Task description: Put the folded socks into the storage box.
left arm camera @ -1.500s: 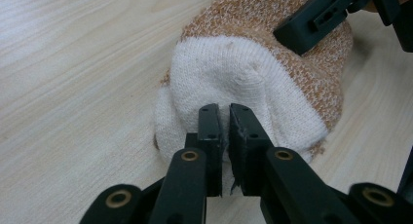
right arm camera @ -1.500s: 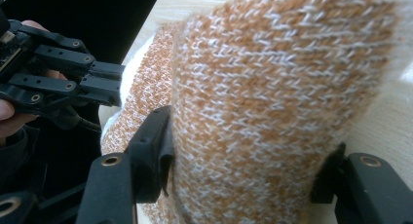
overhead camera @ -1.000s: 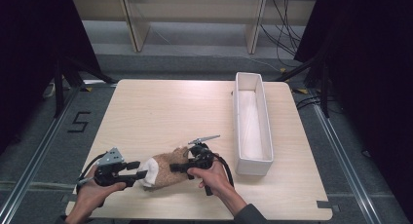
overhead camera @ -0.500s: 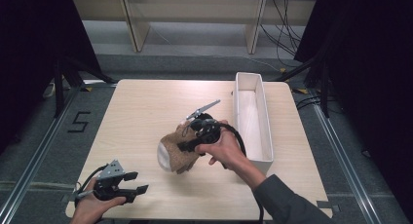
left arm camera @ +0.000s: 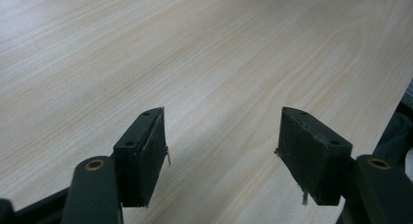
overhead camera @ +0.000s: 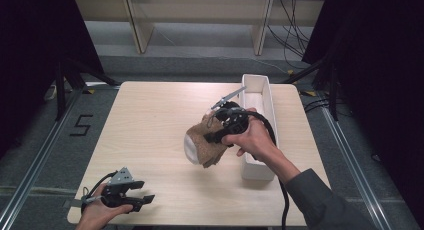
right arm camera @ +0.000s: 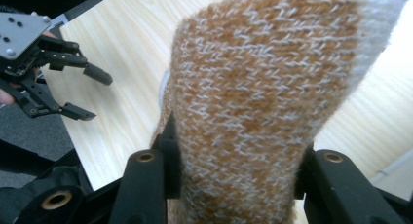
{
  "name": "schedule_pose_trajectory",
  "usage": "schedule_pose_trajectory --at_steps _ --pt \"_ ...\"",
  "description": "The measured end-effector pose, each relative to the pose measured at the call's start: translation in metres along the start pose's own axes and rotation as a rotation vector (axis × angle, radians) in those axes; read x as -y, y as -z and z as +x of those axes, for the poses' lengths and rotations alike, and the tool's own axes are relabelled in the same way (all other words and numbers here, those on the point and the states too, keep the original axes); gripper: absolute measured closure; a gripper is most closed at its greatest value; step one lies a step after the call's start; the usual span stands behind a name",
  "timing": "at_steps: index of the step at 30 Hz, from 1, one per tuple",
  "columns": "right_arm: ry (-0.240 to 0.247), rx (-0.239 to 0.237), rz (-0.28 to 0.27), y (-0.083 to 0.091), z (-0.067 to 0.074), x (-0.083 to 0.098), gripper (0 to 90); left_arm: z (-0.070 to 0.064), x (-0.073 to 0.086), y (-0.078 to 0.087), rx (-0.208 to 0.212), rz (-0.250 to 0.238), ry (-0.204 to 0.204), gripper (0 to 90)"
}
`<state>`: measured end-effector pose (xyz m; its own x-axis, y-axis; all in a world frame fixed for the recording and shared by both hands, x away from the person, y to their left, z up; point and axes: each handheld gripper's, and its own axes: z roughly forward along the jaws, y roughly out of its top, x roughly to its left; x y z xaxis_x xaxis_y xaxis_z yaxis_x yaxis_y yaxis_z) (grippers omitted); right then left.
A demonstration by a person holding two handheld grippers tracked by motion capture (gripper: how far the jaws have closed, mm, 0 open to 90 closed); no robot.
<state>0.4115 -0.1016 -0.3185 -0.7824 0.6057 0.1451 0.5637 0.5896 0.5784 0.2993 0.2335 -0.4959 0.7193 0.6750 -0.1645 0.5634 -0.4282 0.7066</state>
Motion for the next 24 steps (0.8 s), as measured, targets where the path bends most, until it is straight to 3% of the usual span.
schedule_pose_trajectory --at_steps 1,4,7,8,12,14,17,18,20,23,24 --pt "0.011 0.004 -0.007 0.002 -0.003 -0.001 57.9 0.001 0.0 0.0 -0.001 0.006 -0.006 33.9" --pt "-0.023 0.017 -0.009 0.01 -0.009 -0.004 57.8 0.001 0.001 -0.001 -0.001 0.002 0.003 34.0" --pt "0.0 0.017 -0.027 0.014 -0.014 -0.006 57.9 0.0 0.0 0.0 0.003 0.011 -0.007 33.9" --pt "0.031 0.023 -0.046 0.015 -0.018 -0.007 57.8 -0.002 0.0 -0.001 0.003 0.005 -0.011 33.9" --pt "0.018 0.045 -0.057 0.024 -0.028 -0.009 57.8 -0.008 -0.001 -0.002 0.015 0.034 -0.045 33.8" --pt "0.0 0.047 -0.057 0.028 -0.031 -0.009 57.8 -0.008 0.0 -0.003 0.017 0.048 -0.05 33.7" --pt "0.011 0.062 -0.067 0.03 -0.036 -0.011 57.8 -0.007 0.0 -0.004 0.01 0.055 -0.048 33.6" --pt "-0.012 0.068 -0.062 0.033 -0.038 -0.012 57.8 -0.008 0.001 -0.005 0.009 0.047 -0.044 33.6" --pt "0.012 0.081 -0.07 0.036 -0.043 -0.013 57.8 -0.009 0.001 -0.005 0.01 0.048 -0.045 33.6" --pt "0.007 0.083 -0.072 0.038 -0.047 -0.014 57.8 -0.01 0.001 -0.006 0.012 0.056 -0.058 33.6" --pt "-0.016 0.089 -0.072 0.043 -0.051 -0.015 57.8 -0.01 0.001 -0.006 0.013 0.056 -0.058 33.6"
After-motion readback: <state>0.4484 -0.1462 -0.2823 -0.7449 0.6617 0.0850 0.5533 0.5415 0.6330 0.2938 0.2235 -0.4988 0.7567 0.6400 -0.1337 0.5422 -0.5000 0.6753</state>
